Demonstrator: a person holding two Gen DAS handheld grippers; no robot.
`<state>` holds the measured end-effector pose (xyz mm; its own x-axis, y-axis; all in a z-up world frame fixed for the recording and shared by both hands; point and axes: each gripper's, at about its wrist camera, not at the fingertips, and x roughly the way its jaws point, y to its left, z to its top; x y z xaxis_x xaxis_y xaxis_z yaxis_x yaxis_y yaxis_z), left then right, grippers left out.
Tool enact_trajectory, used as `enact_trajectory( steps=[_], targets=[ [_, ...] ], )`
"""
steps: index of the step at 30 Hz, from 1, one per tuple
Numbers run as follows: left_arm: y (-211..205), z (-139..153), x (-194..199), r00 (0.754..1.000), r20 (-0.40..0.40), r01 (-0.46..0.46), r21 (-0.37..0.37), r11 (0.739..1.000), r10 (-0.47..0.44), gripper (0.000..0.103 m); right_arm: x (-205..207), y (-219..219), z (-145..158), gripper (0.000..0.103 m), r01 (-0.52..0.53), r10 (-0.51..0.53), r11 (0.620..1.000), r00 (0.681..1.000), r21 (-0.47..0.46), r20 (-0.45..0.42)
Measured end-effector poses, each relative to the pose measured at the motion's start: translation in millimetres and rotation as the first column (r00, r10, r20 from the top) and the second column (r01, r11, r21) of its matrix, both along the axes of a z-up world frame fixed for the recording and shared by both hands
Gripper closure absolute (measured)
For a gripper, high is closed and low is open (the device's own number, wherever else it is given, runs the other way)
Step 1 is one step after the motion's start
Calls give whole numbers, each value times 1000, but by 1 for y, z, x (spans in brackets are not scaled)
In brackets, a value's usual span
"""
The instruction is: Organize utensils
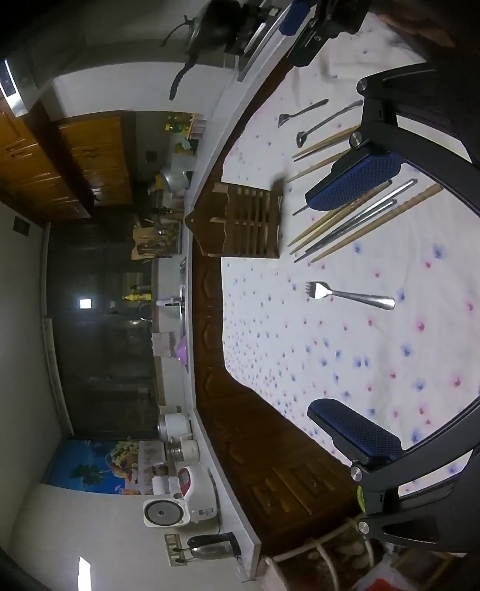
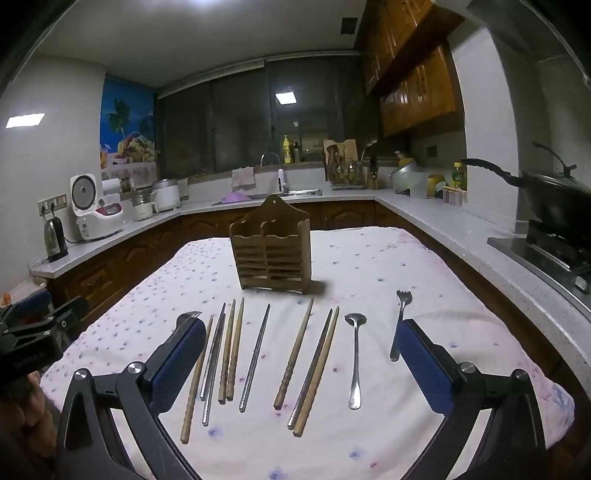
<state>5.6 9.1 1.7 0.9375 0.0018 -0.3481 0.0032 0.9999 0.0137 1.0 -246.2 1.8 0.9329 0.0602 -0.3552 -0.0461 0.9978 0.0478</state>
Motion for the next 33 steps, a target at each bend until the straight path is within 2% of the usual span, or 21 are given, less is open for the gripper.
enact_trajectory(
  steps=[33],
  targets=[
    [-5,4,-4,1000,21,-6,4,1000,6,0,-8,2,9,0,-8,8,1000,1000,2,19]
  ],
)
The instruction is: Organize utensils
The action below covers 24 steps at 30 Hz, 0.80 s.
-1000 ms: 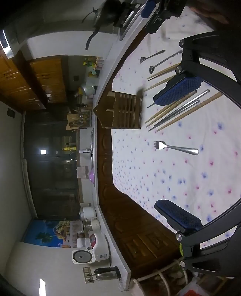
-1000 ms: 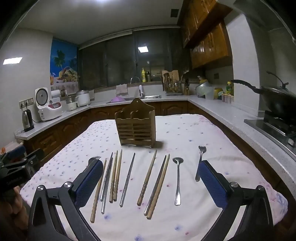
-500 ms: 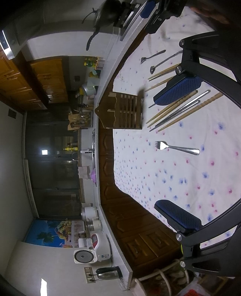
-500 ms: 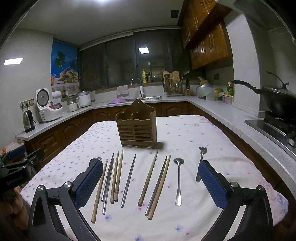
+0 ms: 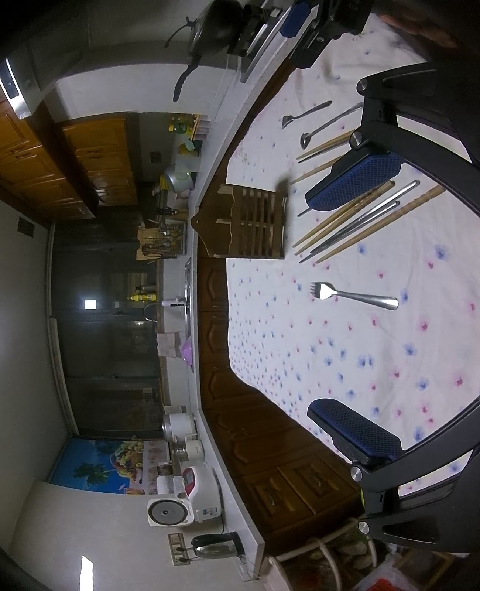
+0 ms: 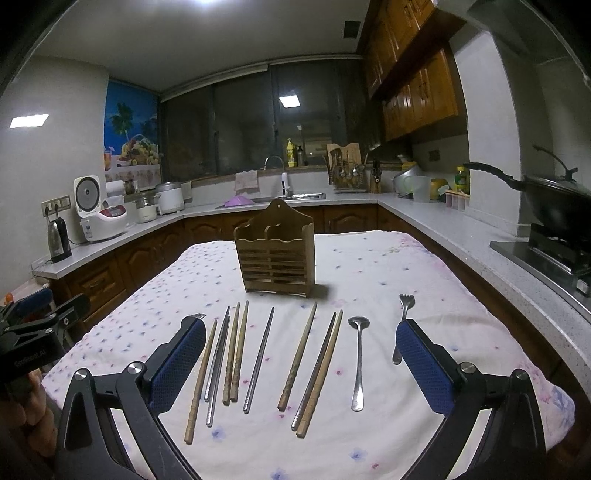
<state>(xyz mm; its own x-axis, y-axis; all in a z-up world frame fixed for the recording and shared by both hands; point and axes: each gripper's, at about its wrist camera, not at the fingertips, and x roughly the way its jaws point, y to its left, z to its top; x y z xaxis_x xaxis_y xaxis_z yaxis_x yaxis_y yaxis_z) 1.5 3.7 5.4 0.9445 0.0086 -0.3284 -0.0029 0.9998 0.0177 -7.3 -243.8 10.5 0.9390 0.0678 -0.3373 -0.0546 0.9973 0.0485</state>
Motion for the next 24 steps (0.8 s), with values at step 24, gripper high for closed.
enact_trajectory(
  steps=[24],
  targets=[
    [3,-7,21,996,-89,21,-27,999,-24,0,16,2,-9,0,-4,3,1000,999,-8,-50]
  ],
)
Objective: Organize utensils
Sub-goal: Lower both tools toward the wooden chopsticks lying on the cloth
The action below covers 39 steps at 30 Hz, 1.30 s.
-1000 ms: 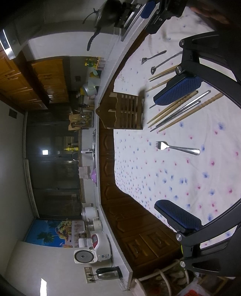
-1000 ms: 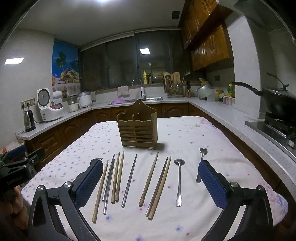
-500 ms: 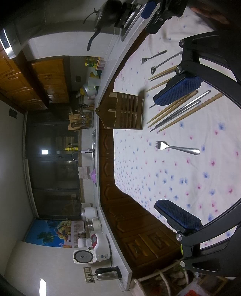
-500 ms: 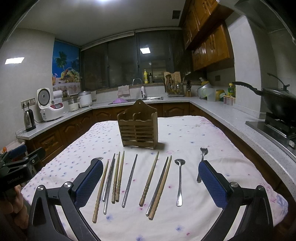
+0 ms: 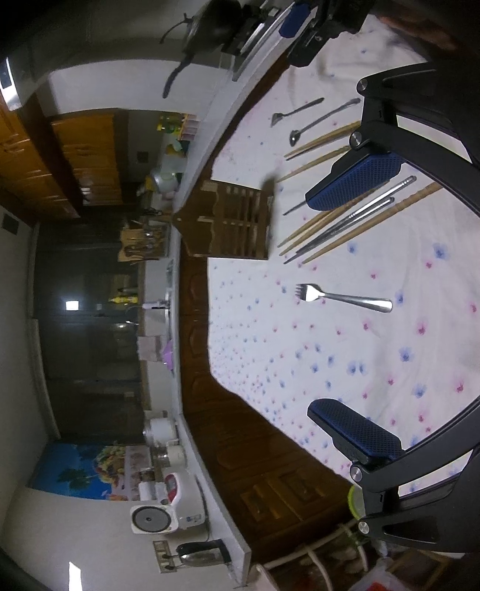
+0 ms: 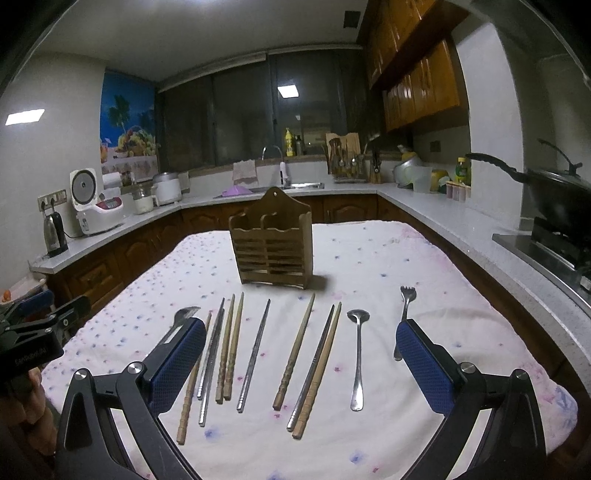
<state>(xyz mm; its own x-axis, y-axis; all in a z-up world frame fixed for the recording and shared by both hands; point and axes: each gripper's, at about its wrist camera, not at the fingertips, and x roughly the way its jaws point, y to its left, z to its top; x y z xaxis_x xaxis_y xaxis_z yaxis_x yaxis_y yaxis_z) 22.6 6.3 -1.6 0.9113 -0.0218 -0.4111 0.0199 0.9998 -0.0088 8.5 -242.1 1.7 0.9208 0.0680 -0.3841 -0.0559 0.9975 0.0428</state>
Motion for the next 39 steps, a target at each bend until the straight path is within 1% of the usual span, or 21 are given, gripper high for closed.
enact_trajectory(
  steps=[5,8,10,13,15,16,18,20,22,23,24,26,28,30,32,33,34,39],
  targets=[
    [3,-12,30,995,-93,34,-36,999,-37,0,20,-5,-5,0,-10,10,1000,999,-1,-47],
    [0,-17,46,990,-134,49,-43,998,-54,0,36,-9,-11,1,-19,20,1000,996,11,-89],
    [-4,-20,58,985,-157,59,-38,998,-64,0,48,-11,-15,7,-30,32,999,992,24,-124],
    [-11,-23,78,978,-191,77,-40,996,-83,3,68,-15,-21,19,-43,52,998,983,53,-176],
    [-16,-24,93,971,-217,93,-47,995,-101,7,82,-17,-25,29,-54,71,995,974,82,-215],
    [-19,-25,100,968,-228,99,-51,994,-108,8,90,-19,-28,32,-64,86,993,967,99,-238],
    [-23,-27,114,959,-254,114,-62,992,-126,15,105,-20,-32,43,-71,100,991,956,113,-277],
    [-29,-30,131,948,-283,131,-73,989,-147,21,116,-21,-34,48,-73,106,990,949,118,-296],
    [-31,-33,143,938,-308,140,-84,987,-160,25,128,-22,-36,50,-74,109,990,944,122,-311],
    [-34,-36,152,928,-329,149,-94,984,-172,29,133,-23,-37,51,-75,111,989,942,125,-316],
    [-37,-38,159,922,-342,155,-99,983,-180,33,139,-23,-38,55,-75,113,989,939,127,-324],
    [-42,-43,175,905,-374,170,-113,979,-200,37,153,-23,-40,59,-71,110,990,934,124,-341],
    [-46,-47,187,890,-398,189,-128,974,-225,42,164,-25,-44,60,-67,109,990,925,127,-364],
    [-52,-54,206,864,-435,210,-149,966,-255,56,176,-26,-48,64,-62,108,990,915,129,-389],
    [-56,-59,217,848,-458,216,-157,964,-265,60,186,-26,-53,67,-60,110,989,905,134,-411],
    [-58,-62,224,840,-471,219,-163,962,-271,60,190,-26,-56,68,-57,109,989,900,133,-421],
    [-60,-64,229,834,-479,222,-166,961,-276,61,195,-26,-58,68,-55,108,990,896,133,-431],
    [-67,-77,255,797,-523,237,-188,953,-301,68,219,-28,-70,69,-45,106,989,877,138,-469]
  ],
)
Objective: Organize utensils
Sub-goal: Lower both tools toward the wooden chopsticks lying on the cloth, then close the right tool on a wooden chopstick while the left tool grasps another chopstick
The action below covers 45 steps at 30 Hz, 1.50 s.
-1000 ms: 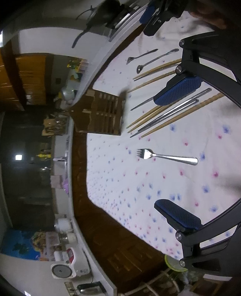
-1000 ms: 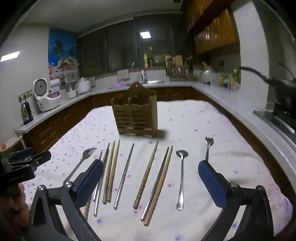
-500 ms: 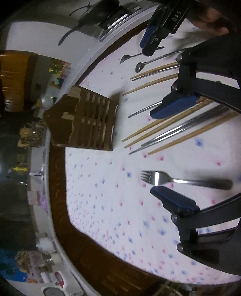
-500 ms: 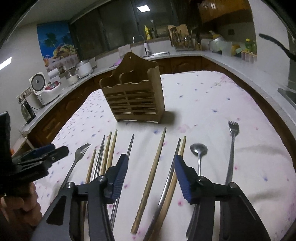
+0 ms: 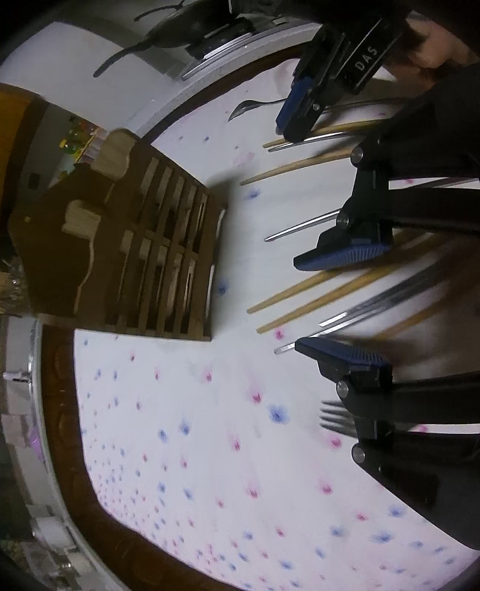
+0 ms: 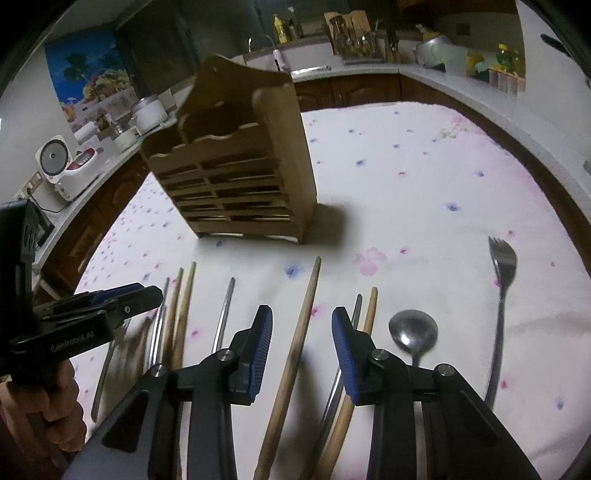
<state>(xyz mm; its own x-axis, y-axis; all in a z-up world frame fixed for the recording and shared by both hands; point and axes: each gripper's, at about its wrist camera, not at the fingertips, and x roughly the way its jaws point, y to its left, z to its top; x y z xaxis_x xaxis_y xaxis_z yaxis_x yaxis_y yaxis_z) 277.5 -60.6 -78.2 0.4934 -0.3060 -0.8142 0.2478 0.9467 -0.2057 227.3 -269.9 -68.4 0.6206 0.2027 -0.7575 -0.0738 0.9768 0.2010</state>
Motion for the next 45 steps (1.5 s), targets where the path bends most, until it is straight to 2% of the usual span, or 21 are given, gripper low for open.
enact_trajectory(
  steps=[10,17,20,21,23,25,27,31,37,41,45],
  targets=[
    [-12,-17,30,997,-72,42,59,997,-38,83,35,0,-16,74,-6,5,1000,998,-23,-58],
    [-23,-19,33,996,-44,81,105,991,-77,89,48,13,-24,77,-33,26,995,997,-97,-72],
    [-26,-20,31,995,-19,98,120,988,-96,89,50,22,-25,87,-45,35,984,998,-170,-61],
    [-25,-20,30,995,-13,100,115,988,-99,90,51,23,-25,94,-52,42,984,997,-168,-62],
    [-22,-19,30,995,-13,96,97,991,-95,91,51,21,-25,95,-57,48,988,997,-147,-63],
    [-15,-16,30,996,-5,86,77,993,-86,103,50,18,-23,96,-58,51,993,997,-106,-65],
    [-7,-12,29,996,-4,84,48,995,-84,103,47,16,-20,96,-60,55,996,997,-73,-60],
    [-3,-10,24,997,5,81,53,995,-82,103,39,16,-11,97,-65,64,997,997,-44,-36],
    [-6,-15,24,997,-40,66,50,997,-64,103,34,17,-5,97,-68,68,997,998,-34,-20],
    [-7,-8,29,997,-43,65,28,998,-63,90,31,15,-3,97,-69,68,997,997,-20,-19],
    [-23,-17,35,995,-61,83,80,993,-78,89,30,15,-2,97,-72,72,997,997,-17,-15]
  ],
)
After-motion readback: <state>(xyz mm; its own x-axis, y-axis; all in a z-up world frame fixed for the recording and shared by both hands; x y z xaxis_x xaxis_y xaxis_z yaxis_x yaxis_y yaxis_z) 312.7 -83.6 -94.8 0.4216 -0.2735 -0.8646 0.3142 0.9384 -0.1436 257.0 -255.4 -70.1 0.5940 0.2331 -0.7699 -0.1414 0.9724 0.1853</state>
